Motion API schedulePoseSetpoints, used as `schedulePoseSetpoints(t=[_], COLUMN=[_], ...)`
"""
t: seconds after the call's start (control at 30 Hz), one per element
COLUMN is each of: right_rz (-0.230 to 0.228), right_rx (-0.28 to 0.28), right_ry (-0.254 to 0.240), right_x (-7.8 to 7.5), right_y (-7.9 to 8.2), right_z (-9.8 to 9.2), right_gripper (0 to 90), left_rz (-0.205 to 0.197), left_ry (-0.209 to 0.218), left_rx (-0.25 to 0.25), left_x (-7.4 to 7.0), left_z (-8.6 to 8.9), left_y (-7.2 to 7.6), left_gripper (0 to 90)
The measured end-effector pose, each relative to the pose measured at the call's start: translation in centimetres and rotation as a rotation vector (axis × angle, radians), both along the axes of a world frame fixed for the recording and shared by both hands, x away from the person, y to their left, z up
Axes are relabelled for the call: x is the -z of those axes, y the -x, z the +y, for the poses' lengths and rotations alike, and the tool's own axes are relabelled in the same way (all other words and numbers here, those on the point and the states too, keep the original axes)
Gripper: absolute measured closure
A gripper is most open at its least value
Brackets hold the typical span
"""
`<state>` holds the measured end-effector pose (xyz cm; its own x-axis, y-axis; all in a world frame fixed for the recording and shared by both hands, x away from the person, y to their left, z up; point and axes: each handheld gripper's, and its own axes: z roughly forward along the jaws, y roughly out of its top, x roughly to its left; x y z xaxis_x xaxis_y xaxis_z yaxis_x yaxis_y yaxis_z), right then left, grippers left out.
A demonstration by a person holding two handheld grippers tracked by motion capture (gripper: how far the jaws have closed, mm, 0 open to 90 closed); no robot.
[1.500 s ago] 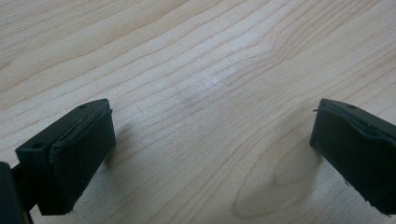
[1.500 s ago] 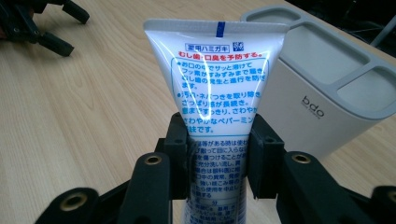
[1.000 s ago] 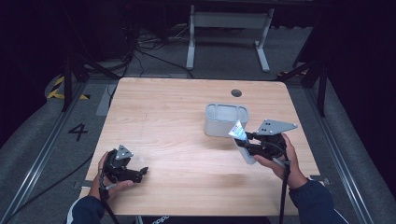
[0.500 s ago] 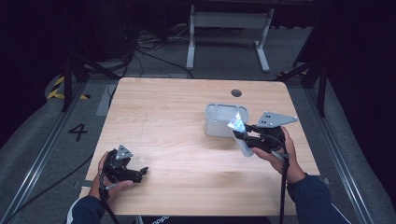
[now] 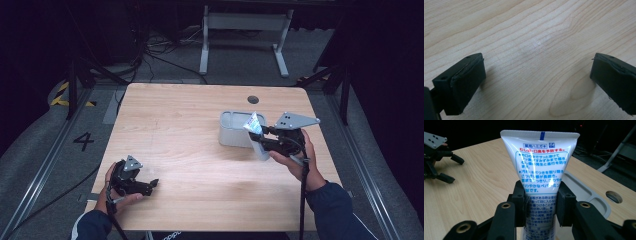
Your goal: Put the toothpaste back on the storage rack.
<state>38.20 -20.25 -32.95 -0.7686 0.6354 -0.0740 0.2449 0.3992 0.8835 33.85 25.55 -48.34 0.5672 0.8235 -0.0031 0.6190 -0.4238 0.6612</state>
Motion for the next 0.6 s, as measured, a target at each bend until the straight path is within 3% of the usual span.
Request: schedulePoseSetpoints(t=[0.6], right_rz=[-0.022], right_rx=[0.031], right_ry=[-0.042], right_x=[-1.2], right_y=[-1.8], right_z=[0.2], right_gripper=[66.4], left_rz=[0.000], left_ry=[0.000], left_rx=[0.001], left_x=[0.0], left_z=[0.0], left_y=[0.0], left_gripper=[0.5])
